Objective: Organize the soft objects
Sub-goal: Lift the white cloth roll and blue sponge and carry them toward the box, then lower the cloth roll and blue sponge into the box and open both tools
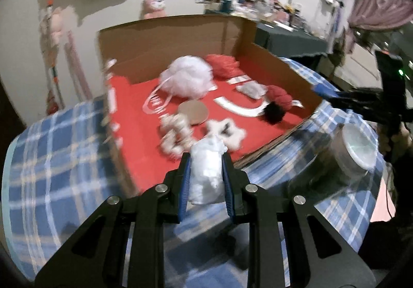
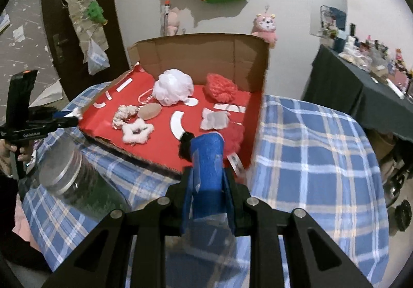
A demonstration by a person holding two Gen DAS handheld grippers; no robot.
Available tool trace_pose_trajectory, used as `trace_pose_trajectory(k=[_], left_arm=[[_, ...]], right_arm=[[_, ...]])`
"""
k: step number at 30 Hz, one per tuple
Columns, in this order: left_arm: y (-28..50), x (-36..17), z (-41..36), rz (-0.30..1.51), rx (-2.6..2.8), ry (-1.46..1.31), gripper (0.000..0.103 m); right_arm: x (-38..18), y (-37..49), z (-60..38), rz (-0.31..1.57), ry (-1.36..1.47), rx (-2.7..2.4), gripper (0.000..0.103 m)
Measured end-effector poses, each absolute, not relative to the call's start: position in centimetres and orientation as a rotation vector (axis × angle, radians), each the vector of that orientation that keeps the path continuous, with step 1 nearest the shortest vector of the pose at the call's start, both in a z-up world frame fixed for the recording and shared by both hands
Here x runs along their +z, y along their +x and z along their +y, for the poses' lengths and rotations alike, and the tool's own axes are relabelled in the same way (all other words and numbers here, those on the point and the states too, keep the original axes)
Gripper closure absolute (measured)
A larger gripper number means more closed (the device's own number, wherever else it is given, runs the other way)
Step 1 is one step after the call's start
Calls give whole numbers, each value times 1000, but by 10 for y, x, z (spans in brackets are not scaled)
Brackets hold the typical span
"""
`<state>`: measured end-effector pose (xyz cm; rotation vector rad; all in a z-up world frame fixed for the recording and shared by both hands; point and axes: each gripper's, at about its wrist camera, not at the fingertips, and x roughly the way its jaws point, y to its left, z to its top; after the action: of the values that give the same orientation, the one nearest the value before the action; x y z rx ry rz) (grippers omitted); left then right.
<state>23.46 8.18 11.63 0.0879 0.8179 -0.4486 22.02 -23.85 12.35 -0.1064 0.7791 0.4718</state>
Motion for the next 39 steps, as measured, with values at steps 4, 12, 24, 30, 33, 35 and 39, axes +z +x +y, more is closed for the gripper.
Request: trace_pose_trajectory(k=[4,12,24,30,33,35,39], left_arm=[[263,122,51,858,-513,119,82],[327,106,-4,1002,-558,193,82],[375,75,-26,1098,-535,255,81],[385,66,-27,1119,-528,271,81],[390,62,-26,1130,-517,268,81],[392,59,-24,1140,-509,266,81],[394,58,-23,1139,-506,272,81]], right_arm=[[131,243,-224,804,-117,523,78],[136,308,-178,918,-131,573,78],[102,384,-140,1098,-108,564,78],[87,402,-139,1171,-65,570,78],[82,405,-138,1191,-51,579,78],[81,405,-136,1199,-59,577,78],[75,406,-134,1220,-66,576,78]])
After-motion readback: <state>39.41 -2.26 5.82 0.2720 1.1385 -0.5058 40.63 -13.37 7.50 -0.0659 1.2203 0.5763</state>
